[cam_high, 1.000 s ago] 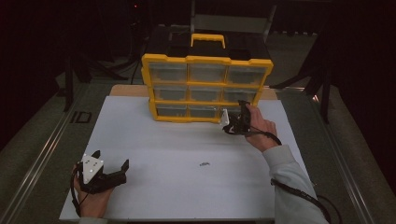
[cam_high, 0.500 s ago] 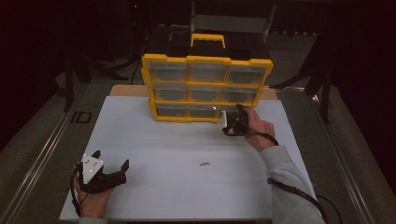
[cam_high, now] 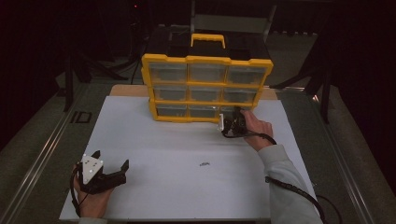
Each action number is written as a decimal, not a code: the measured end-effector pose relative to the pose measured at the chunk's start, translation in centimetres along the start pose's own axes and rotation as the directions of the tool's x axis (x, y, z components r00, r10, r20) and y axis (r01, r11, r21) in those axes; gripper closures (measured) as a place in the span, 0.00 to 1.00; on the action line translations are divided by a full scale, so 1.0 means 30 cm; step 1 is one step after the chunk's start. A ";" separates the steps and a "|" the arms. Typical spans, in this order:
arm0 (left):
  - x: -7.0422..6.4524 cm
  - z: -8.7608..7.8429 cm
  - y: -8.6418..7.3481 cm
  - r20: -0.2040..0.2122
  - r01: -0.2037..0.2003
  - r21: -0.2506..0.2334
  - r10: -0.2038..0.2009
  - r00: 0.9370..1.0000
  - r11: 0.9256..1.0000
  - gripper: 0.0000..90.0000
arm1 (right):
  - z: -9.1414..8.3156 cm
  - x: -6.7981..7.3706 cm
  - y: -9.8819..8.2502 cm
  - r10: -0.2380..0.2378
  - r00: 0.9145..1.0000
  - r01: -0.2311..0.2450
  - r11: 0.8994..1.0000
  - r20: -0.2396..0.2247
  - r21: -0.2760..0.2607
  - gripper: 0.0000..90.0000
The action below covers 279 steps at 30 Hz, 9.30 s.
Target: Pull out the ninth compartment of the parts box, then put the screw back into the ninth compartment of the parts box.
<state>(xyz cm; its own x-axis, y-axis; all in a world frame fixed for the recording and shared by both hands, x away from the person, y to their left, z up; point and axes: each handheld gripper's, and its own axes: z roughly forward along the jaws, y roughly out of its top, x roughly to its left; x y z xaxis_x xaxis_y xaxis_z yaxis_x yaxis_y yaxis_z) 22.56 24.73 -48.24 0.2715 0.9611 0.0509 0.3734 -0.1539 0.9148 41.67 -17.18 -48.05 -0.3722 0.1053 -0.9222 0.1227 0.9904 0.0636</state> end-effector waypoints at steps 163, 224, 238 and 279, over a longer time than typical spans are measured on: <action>0.005 -0.001 -0.002 -0.005 0.009 0.000 -0.009 1.000 1.000 0.00 | -0.149 0.091 -0.043 -0.133 0.988 0.137 0.989 0.078 -0.055 0.85; 0.003 -0.001 -0.002 -0.005 0.009 0.002 -0.009 1.000 1.000 0.00 | -0.197 -0.019 -0.081 0.423 0.866 -0.476 0.860 -0.267 -0.184 0.40; 0.005 0.004 -0.002 -0.003 0.012 0.006 -0.012 1.000 1.000 0.00 | -0.187 -0.091 -0.123 0.620 0.620 -0.752 0.644 -0.481 -0.138 0.36; 0.004 0.004 -0.002 0.000 0.010 0.008 -0.010 1.000 1.000 0.00 | -0.189 -0.156 -0.142 0.642 0.343 -0.889 0.459 -0.686 -0.016 0.16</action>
<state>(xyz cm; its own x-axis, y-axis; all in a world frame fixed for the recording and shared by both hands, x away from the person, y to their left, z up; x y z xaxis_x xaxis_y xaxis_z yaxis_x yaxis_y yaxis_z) 22.68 24.81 -48.35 0.2673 0.9627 0.0420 0.3834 -0.1462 0.9119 37.68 -21.39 -41.85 -0.6797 0.7333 -0.0143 0.3725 0.3620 0.8545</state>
